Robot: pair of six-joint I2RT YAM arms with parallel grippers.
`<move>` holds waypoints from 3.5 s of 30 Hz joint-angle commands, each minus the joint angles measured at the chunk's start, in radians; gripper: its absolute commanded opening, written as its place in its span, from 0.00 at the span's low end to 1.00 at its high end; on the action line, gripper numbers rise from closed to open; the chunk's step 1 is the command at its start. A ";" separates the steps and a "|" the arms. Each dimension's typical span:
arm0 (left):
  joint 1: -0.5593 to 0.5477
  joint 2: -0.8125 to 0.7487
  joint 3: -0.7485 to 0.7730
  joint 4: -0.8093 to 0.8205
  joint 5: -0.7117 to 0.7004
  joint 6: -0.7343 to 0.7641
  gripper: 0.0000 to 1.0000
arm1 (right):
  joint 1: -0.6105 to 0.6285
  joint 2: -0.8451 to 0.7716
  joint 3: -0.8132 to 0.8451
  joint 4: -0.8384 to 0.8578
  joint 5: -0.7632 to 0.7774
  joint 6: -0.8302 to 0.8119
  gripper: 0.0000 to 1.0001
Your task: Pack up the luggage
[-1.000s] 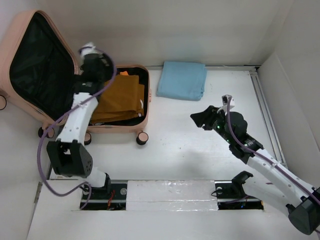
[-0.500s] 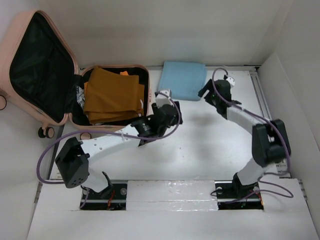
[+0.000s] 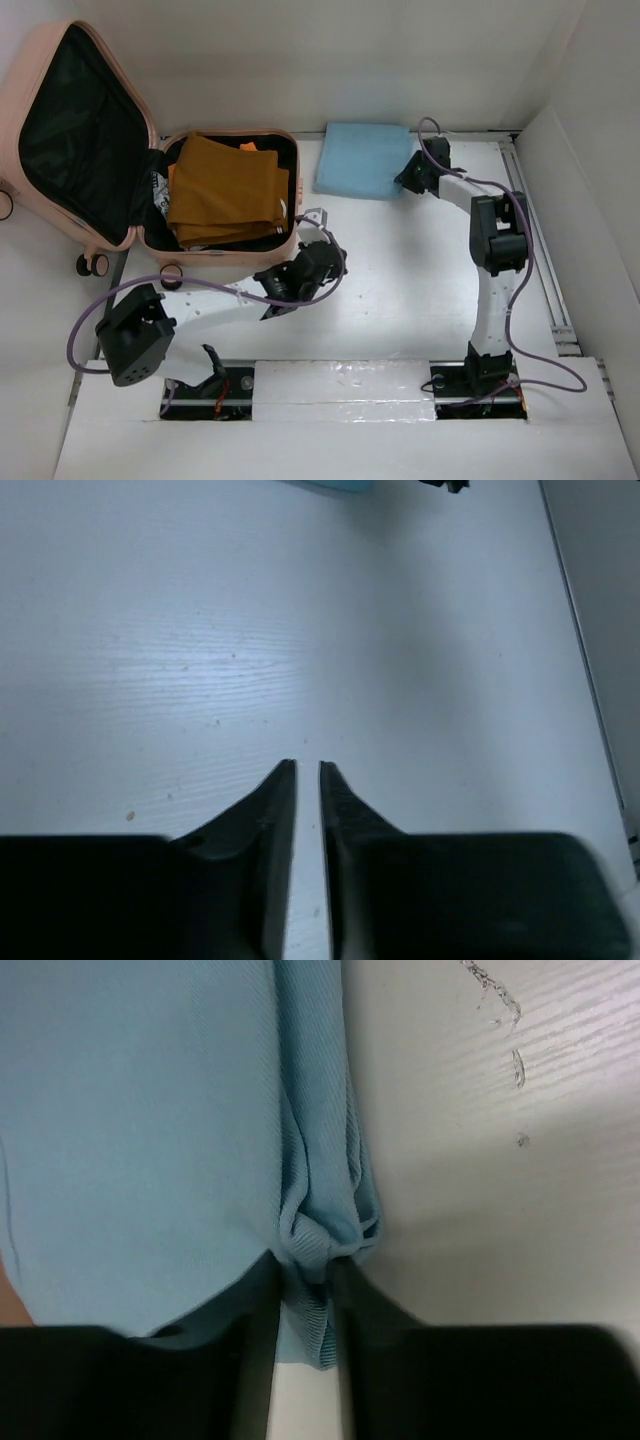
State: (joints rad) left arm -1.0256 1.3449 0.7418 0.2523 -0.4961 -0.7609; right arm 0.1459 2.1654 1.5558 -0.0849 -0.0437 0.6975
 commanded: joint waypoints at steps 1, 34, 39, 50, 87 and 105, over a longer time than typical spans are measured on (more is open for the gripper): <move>0.001 -0.006 0.013 0.174 0.083 0.051 0.10 | -0.016 0.034 0.066 -0.064 -0.070 0.020 0.28; 0.047 0.390 0.275 -0.205 -0.093 -0.451 0.73 | 0.357 -1.172 -1.209 0.326 0.186 0.390 0.80; 0.096 0.450 0.323 -0.297 -0.107 -0.489 0.69 | 0.348 -1.357 -1.209 0.206 0.196 0.352 0.76; 0.197 0.612 0.423 -0.274 0.034 -0.466 0.69 | 0.339 -1.521 -1.231 0.185 0.191 0.318 0.73; 0.731 0.374 1.119 -0.645 0.317 0.468 0.00 | 0.481 -1.616 -1.008 0.172 0.317 0.145 0.72; 1.220 0.335 0.821 -0.541 0.329 0.368 0.00 | 0.491 -1.578 -1.054 0.209 0.216 0.105 0.72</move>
State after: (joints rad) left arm 0.1986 1.6577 1.5284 -0.3431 -0.0906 -0.3660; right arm 0.6247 0.5930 0.4923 0.0628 0.2142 0.8261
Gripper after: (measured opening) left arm 0.047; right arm 0.725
